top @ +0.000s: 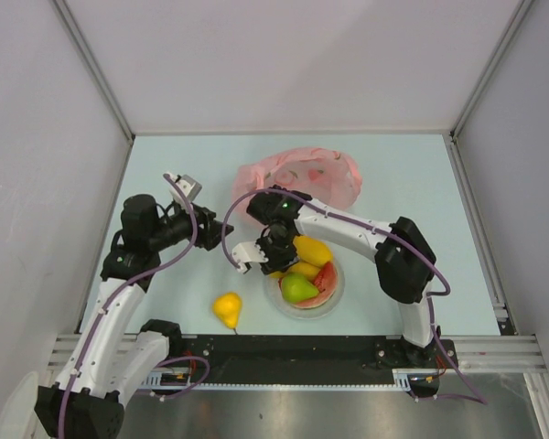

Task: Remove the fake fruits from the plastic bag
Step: Place the fake fruit on the plate.

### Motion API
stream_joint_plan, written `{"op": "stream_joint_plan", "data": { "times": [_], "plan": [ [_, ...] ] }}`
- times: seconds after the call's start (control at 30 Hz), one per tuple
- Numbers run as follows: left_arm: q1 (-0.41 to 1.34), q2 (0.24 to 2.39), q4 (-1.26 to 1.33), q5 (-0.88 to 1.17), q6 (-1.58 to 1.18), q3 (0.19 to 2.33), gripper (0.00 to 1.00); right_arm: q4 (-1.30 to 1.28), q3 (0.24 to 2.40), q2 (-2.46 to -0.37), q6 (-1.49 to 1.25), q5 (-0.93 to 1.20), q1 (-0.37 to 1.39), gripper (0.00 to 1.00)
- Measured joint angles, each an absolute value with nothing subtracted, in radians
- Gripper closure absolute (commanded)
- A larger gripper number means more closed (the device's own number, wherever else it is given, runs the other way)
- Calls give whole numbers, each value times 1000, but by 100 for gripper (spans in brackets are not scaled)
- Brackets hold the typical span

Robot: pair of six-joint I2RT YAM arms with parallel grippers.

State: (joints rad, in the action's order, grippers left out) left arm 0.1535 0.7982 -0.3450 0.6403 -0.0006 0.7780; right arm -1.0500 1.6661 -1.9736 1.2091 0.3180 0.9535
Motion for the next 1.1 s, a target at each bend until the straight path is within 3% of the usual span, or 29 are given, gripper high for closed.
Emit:
{"op": "stream_joint_plan", "data": {
  "times": [0.27,0.83,1.1],
  "plan": [
    [149,816,-326,645,-4,772,29,-1016,1612,-1972,1209,305,937,31],
    [147,876,-421,623,1,730,29,-1020,1606,-1787,1225,277,930,29],
    [86,895,-542,466,-3,843,21,-858,1610,-1669,955,299,1029,27]
  ]
}}
